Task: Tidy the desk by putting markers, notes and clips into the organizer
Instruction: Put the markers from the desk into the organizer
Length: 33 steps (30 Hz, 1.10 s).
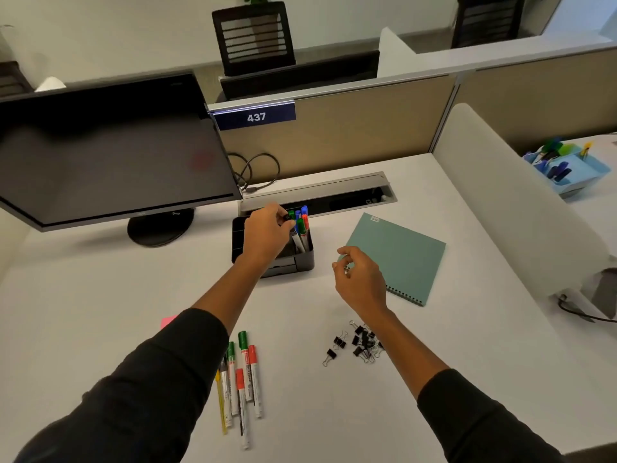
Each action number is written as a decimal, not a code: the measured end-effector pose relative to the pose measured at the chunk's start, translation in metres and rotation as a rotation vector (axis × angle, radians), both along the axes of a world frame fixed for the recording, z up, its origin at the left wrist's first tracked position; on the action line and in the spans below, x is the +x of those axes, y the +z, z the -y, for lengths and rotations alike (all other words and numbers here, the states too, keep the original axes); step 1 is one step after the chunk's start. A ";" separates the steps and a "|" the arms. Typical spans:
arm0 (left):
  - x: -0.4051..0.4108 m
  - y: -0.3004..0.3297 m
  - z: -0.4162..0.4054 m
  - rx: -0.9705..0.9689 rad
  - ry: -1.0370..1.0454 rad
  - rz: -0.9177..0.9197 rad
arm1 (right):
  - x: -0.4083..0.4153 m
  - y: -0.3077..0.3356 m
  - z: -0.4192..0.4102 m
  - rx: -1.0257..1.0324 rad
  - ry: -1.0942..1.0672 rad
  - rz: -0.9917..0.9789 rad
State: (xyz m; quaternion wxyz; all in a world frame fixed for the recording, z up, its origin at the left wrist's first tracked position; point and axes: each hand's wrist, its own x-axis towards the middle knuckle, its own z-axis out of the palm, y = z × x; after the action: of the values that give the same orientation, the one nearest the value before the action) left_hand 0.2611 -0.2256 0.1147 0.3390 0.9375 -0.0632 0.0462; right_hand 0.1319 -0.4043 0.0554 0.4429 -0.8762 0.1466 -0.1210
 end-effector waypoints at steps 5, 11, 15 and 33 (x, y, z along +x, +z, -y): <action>0.011 -0.012 0.003 0.119 -0.003 -0.085 | -0.005 -0.007 0.000 -0.015 -0.001 -0.030; 0.017 -0.022 0.003 0.207 -0.040 -0.100 | -0.011 -0.013 -0.003 -0.007 0.036 -0.060; 0.017 -0.024 -0.001 0.200 -0.051 -0.120 | -0.018 -0.019 -0.017 0.002 0.101 -0.122; -0.079 -0.036 -0.146 0.010 -0.008 0.274 | -0.063 -0.050 -0.180 -0.094 0.489 -0.424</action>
State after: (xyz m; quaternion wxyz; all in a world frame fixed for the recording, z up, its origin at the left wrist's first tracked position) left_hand 0.1824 -0.0798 0.0783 0.3226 0.9239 -0.1127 0.1721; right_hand 0.0691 -0.2239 0.0055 0.3777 -0.9105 0.0148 0.1674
